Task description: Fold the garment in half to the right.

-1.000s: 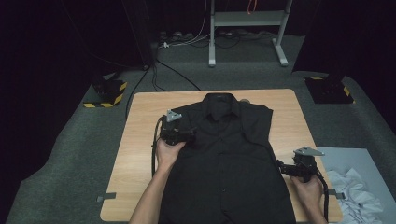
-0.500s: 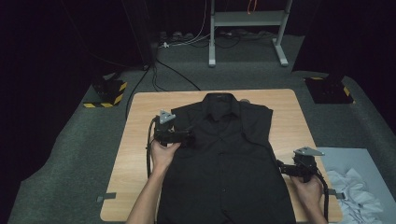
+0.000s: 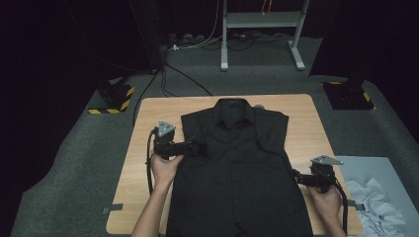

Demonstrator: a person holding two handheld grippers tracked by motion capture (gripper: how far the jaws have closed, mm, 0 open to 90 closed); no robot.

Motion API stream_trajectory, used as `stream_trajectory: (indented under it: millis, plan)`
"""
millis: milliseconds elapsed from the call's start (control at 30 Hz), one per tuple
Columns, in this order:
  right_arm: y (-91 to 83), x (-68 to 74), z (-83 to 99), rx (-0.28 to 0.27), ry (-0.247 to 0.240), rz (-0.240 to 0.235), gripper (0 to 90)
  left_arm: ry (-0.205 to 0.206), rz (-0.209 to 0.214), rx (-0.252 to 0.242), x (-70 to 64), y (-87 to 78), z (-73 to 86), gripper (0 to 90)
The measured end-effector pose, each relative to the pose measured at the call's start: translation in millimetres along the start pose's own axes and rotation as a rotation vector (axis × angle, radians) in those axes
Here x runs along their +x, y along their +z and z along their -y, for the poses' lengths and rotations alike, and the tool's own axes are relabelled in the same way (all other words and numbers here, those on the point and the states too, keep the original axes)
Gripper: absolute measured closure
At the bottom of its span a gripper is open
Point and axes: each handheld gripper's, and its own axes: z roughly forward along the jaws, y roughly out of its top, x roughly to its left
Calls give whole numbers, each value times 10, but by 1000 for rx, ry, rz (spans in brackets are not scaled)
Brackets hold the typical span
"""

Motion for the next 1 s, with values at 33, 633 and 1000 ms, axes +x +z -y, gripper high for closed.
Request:
stream_trajectory:
  millis: [33, 633, 1000]
  plan:
    - [0, 0, 0, 0, 0, 0, 136, -4, -1, -2, 5, -10, 14, 126]
    - [0, 0, 0, 0, -2, -1, 136, -71, -37, -9, 118, -188, 272, 127]
    - [0, 0, 0, 0, -2, -1, 135, -97, -61, -11, 181, -290, 422, 129]
